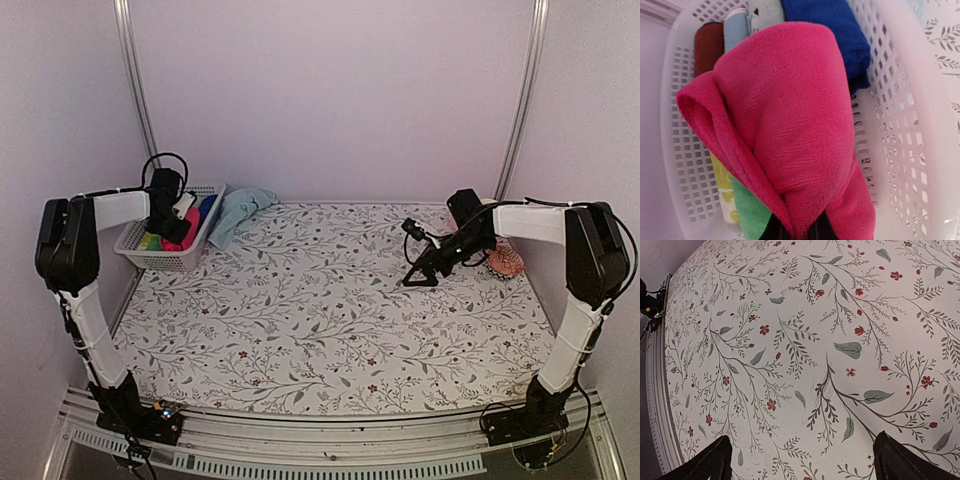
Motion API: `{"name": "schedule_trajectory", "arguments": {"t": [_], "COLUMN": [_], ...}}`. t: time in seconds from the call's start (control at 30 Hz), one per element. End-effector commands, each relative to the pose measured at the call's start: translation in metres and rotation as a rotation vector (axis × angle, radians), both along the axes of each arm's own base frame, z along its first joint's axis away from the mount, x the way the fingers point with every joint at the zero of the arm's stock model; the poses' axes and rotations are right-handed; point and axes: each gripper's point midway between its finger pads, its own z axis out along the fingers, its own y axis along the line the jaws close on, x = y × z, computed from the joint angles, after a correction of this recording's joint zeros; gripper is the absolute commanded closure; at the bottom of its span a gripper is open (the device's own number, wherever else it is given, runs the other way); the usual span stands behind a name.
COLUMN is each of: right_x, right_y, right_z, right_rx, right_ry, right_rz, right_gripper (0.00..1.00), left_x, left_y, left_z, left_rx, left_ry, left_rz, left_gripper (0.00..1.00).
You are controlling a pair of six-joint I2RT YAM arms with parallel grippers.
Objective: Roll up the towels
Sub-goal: Place the towel in the bin.
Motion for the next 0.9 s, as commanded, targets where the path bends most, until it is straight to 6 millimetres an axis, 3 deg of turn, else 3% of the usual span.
{"name": "schedule_trajectory", "arguments": {"t": [0.0,0.23,0.37,0.53,0.7,0.87], "right_x": [-0.003,-0.003,-0.003,-0.003,-0.003,-0.003], "right_y": [0.003,0.003,0.003,0.003,0.003,0.003], "right_z": [0.014,0.016,0.019,0.020,0.021,0.023], "right_rx": [0.027,0.029,0.029,0.031,0.033,0.034], "right_ry": [-0.034,-0.035,-0.047,-0.050,-0.049,-0.055], "right_rz": [0.019,0.021,0.022,0.024,0.024,0.023], "right_gripper": [0.01,0.01,0.01,0.01,0.01,0.01], "left_x": [-0.001,-0.003,-0.005,-0.009,-0.013,-0.014], "left_y": [-0.011,-0.031,-0.041,-0.042,-0.042,-0.032], "left_z": [-0.008,-0.018,-0.043,-0.066,-0.072,-0.074], "left_rx": [-0.086,-0.198,-0.274,-0.336,-0.414,-0.450], "left_ry": [0.041,0.091,0.156,0.235,0.256,0.261], "left_rz": [-0.019,-0.065,-0.074,-0.051,-0.036,0.015], "left_gripper": [1.00,1.00,1.00,1.00,1.00,0.60]}}
